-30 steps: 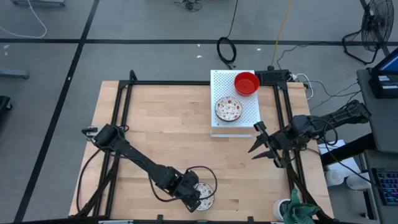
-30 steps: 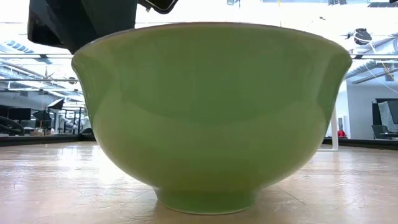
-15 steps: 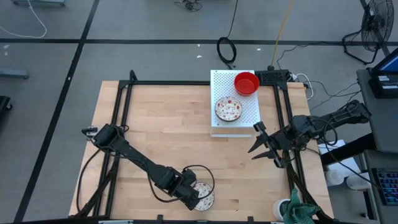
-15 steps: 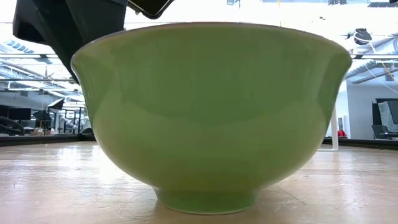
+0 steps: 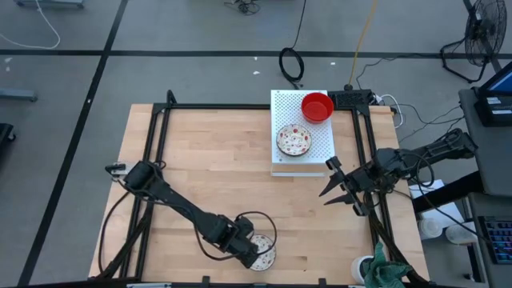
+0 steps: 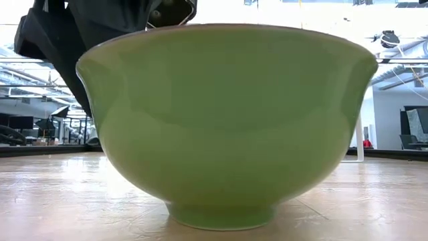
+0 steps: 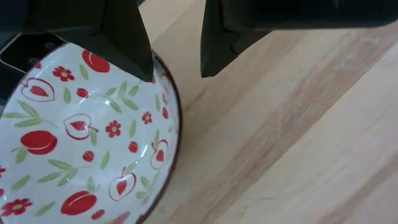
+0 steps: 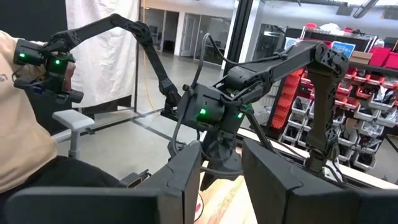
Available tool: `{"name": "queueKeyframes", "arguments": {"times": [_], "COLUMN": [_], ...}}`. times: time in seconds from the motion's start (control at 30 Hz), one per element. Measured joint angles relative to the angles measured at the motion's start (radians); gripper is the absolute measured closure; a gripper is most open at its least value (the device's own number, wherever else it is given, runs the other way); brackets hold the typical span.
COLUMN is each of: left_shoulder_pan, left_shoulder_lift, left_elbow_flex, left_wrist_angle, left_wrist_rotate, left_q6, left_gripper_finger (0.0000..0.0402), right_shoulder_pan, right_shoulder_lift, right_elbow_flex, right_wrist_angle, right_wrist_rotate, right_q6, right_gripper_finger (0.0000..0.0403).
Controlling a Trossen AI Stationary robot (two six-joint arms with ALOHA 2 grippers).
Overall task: Pick & Place Mini bowls
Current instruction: Stack the green bowl on the green bowl on the shelf
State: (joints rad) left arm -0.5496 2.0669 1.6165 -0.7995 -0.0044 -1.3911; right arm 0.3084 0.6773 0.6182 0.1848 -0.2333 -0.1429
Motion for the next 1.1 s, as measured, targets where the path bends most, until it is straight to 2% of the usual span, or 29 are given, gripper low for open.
{"name": "queueKeyframes", "arguments": {"times": [0.6,0.87,1.1], "left_shoulder_pan": [0.005,0.009,0.019], "left_shoulder_lift": [0.002,0.002,0.002], "left_elbow_flex": [-0.001,-0.078,-0.085], "left_wrist_angle": [0.034,0.054,0.085], "left_wrist_rotate": [0.021,0.031,0.032], "left_q6": [-0.033,-0.088,-0.072], "left_gripper_finger": [0.0266,0.0266,0.0266], "right_shoulder_pan": [0.000,0.000,0.000], "right_shoulder_lift": [0.002,0.002,0.002], "right_elbow_flex": [-0.010,-0.010,-0.010], "right_wrist_angle": [0.003,0.014,0.016], "right_wrist_rotate": [0.000,0.001,0.001], "right_q6": [0.000,0.000,0.000], "right_gripper_finger": [0.0297,0.0298,0.0298]}}
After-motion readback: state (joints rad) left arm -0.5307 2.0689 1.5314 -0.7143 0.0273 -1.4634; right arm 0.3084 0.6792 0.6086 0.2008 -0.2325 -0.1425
